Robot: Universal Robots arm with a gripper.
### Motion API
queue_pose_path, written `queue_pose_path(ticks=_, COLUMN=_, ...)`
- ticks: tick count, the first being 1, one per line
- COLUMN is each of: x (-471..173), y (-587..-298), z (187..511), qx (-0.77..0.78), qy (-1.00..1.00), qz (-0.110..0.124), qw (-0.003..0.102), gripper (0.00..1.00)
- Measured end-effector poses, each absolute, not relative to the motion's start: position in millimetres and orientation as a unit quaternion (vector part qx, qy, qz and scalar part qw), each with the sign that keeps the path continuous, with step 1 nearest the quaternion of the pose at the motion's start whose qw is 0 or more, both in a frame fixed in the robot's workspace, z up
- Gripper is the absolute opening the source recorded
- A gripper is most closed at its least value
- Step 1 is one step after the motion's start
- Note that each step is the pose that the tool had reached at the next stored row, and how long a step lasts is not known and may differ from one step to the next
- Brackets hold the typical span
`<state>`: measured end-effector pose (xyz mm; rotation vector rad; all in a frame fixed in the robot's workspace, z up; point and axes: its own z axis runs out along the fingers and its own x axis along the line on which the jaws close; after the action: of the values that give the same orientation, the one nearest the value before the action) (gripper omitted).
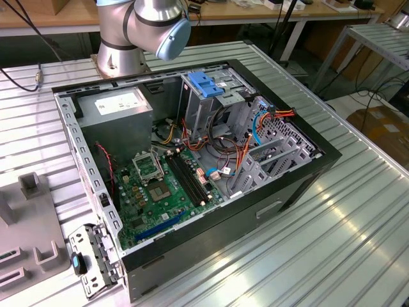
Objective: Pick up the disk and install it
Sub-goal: 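Pick up the disk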
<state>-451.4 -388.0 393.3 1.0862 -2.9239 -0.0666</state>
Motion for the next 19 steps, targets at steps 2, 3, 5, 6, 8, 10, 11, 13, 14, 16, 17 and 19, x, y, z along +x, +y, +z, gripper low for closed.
queue_pose_path(ticks=2, x=-451.4, y=-388.0, z=393.3, qx=0.353, qy=-0.935, qz=-0.021, qw=0.011, gripper=0.11)
queue_pose_path(ticks=3, x=-451.5, y=-388.1, z=393.3, qx=0.357, qy=-0.934, qz=-0.021, qw=0.011, gripper=0.11)
queue_pose_path(ticks=5, x=-451.5, y=-388.1, z=393.3, qx=0.363, qy=-0.931, qz=-0.021, qw=0.011, gripper=0.11)
queue_pose_path(ticks=6, x=-451.5, y=-388.1, z=393.3, qx=0.366, qy=-0.930, qz=-0.021, qw=0.011, gripper=0.11)
queue_pose_path(ticks=8, x=-451.5, y=-388.0, z=393.3, qx=0.373, qy=-0.928, qz=-0.021, qw=0.011, gripper=0.11)
queue_pose_path(ticks=10, x=-451.4, y=-388.0, z=393.3, qx=0.378, qy=-0.926, qz=-0.021, qw=0.012, gripper=0.11)
queue_pose_path(ticks=11, x=-451.4, y=-388.1, z=393.3, qx=0.380, qy=-0.925, qz=-0.021, qw=0.012, gripper=0.11)
queue_pose_path(ticks=13, x=-451.4, y=-388.1, z=393.3, qx=0.387, qy=-0.922, qz=-0.021, qw=0.012, gripper=0.11)
queue_pose_path(ticks=14, x=-451.4, y=-388.1, z=393.3, qx=0.391, qy=-0.920, qz=-0.021, qw=0.012, gripper=0.11)
queue_pose_path(ticks=16, x=-451.5, y=-388.0, z=393.3, qx=0.399, qy=-0.916, qz=-0.021, qw=0.012, gripper=0.11)
queue_pose_path(ticks=17, x=-451.5, y=-388.1, z=393.3, qx=0.402, qy=-0.915, qz=-0.021, qw=0.012, gripper=0.11)
queue_pose_path(ticks=19, x=-451.4, y=-388.1, z=393.3, qx=0.407, qy=-0.913, qz=-0.021, qw=0.012, gripper=0.11)
